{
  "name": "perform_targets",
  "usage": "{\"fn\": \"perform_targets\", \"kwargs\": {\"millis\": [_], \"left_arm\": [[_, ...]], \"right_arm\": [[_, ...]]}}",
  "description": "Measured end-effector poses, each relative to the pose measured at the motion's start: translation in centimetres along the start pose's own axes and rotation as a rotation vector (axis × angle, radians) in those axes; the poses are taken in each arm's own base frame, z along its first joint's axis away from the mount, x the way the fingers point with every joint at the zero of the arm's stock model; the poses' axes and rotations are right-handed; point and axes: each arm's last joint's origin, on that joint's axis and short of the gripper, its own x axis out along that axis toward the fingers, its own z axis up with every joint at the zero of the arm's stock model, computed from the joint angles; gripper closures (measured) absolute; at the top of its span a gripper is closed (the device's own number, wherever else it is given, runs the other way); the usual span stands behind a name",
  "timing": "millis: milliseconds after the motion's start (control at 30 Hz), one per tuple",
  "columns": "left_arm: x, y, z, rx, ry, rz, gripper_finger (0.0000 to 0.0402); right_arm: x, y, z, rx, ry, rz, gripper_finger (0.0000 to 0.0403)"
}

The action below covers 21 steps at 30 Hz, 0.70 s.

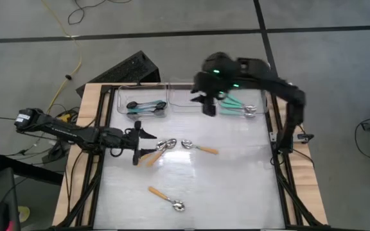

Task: Sort silverware by color (type)
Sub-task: Put the middle left yellow spoon into the top center transparent bin

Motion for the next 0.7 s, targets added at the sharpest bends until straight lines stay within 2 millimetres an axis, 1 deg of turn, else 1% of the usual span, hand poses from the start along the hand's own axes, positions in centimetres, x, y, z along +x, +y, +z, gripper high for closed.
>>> {"fn": "perform_targets", "kwargs": {"millis": [133, 200, 267, 333, 400, 467, 533, 600, 700], "left_arm": [[1.1, -0.7, -0.2, 0.003, 0.192, 0.067, 0.0146], [1.5, -1.0, 0.0, -0.005, 0.256, 0.093, 0.0146], [1.9, -1.4, 0.2, -0.012, 0.297, 0.126, 0.0145], [2.2, -1.7, 0.1, -0.028, 0.370, 0.138, 0.0146], [2.1, -2.1, -0.2, -0.042, 0.480, 0.120, 0.0146], [1.9, -2.6, -0.6, -0.067, 0.583, 0.117, 0.0146], [1.4, -3.0, -1.0, -0.095, 0.652, 0.157, 0.0146], [0.9, -3.5, -1.5, -0.113, 0.670, 0.211, 0.0146], [0.4, -4.3, -1.7, -0.105, 0.632, 0.275, 0.0145]], "right_arm": [[-4.5, 2.3, -0.6, 0.034, -0.021, 0.019, 0.0232], [-6.2, 3.5, -1.2, 0.056, 0.014, -0.006, 0.0232], [-7.4, 4.7, -2.0, 0.074, 0.065, -0.034, 0.0232], [-8.2, 6.1, -2.6, 0.090, 0.115, -0.054, 0.0232], [-8.6, 7.4, -3.0, 0.100, 0.147, -0.079, 0.0232], [-8.5, 8.8, -3.1, 0.092, 0.146, -0.094, 0.0232], [-8.8, 10.1, -3.2, 0.058, 0.138, -0.082, 0.0232], [-8.6, 11.3, -3.2, 0.031, 0.140, -0.075, 0.0232], [-8.3, 13.0, -3.2, -0.017, 0.139, -0.076, 0.0232]]}}
